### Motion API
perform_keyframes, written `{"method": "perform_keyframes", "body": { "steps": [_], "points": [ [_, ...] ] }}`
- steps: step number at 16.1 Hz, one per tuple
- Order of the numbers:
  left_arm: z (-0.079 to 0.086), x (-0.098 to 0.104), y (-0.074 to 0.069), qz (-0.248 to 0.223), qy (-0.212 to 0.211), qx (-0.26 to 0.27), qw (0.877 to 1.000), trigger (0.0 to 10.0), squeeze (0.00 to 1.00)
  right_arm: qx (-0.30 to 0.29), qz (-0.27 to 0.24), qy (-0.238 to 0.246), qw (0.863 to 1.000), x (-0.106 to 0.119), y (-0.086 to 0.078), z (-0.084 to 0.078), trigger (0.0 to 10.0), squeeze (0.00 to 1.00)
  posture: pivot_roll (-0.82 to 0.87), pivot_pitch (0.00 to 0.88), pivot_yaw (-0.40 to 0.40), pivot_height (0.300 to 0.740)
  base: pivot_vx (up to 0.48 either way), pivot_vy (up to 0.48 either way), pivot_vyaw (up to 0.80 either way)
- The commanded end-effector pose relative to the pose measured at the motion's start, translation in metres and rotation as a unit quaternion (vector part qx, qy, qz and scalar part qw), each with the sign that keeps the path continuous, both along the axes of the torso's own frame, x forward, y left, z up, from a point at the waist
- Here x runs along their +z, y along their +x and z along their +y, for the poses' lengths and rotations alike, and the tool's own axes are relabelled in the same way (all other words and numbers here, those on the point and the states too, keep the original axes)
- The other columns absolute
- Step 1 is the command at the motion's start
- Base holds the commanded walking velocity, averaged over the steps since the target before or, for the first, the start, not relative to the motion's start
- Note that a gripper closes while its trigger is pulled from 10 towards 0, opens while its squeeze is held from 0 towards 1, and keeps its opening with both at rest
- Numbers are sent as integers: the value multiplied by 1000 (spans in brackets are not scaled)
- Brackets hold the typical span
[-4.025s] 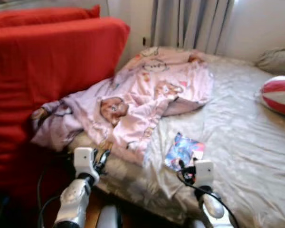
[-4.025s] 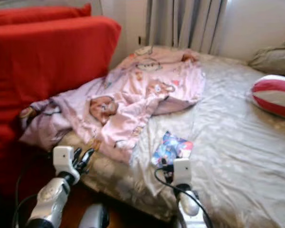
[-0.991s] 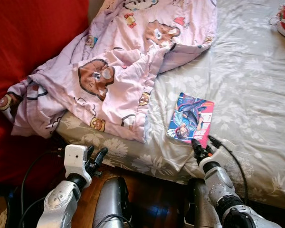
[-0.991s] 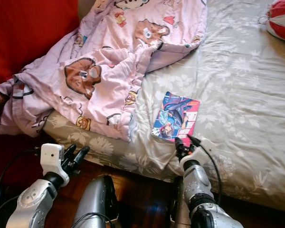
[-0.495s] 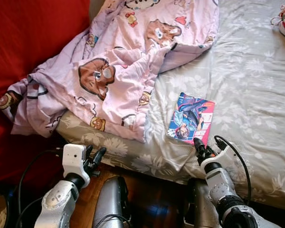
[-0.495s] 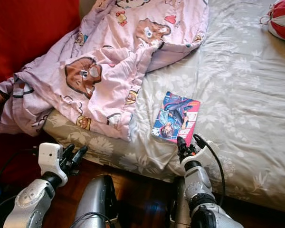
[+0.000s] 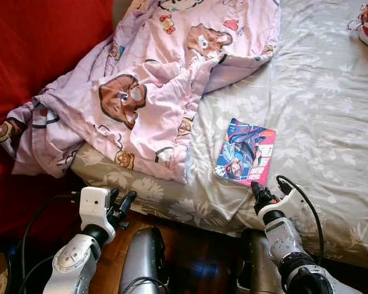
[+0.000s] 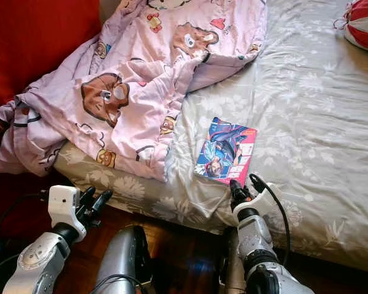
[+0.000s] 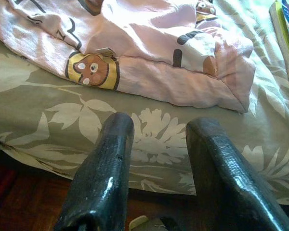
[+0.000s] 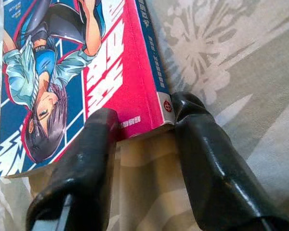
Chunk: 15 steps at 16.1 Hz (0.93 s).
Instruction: Clean up the room
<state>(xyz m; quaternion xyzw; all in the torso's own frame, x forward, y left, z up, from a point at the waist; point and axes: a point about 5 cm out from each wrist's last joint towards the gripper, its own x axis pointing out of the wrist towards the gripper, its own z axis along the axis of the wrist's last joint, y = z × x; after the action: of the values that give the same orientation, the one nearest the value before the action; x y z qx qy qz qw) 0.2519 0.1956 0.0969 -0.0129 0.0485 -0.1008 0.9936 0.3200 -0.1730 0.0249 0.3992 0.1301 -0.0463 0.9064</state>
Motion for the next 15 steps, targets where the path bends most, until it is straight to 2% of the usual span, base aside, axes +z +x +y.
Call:
{"method": "perform_keyframes", "body": {
  "steps": [1, 9, 12, 15],
  "points": [
    [4, -6, -5, 16, 2, 8, 1000, 10000, 0, 25, 51, 19, 998, -22, -17, 16, 0, 0, 215, 314, 88, 590, 0, 0, 0],
    [6, -4, -1, 12, 1, 10, 1000, 10000, 0, 28, 52, 4, 998, -22, -17, 15, 0, 0, 210, 298, 83, 590, 0, 0, 0],
    [3, -7, 5, 12, -1, 11, 1000, 10000, 0, 22, 27, -11, 999, -11, -7, 14, 0, 0, 193, 272, 80, 590, 0, 0, 0],
    [0, -7, 17, 4, -6, 11, 1000, 10000, 0, 37, -15, -68, 997, 4, 3, 16, 0, 0, 175, 229, 73, 590, 0, 0, 0]
  ]
}}
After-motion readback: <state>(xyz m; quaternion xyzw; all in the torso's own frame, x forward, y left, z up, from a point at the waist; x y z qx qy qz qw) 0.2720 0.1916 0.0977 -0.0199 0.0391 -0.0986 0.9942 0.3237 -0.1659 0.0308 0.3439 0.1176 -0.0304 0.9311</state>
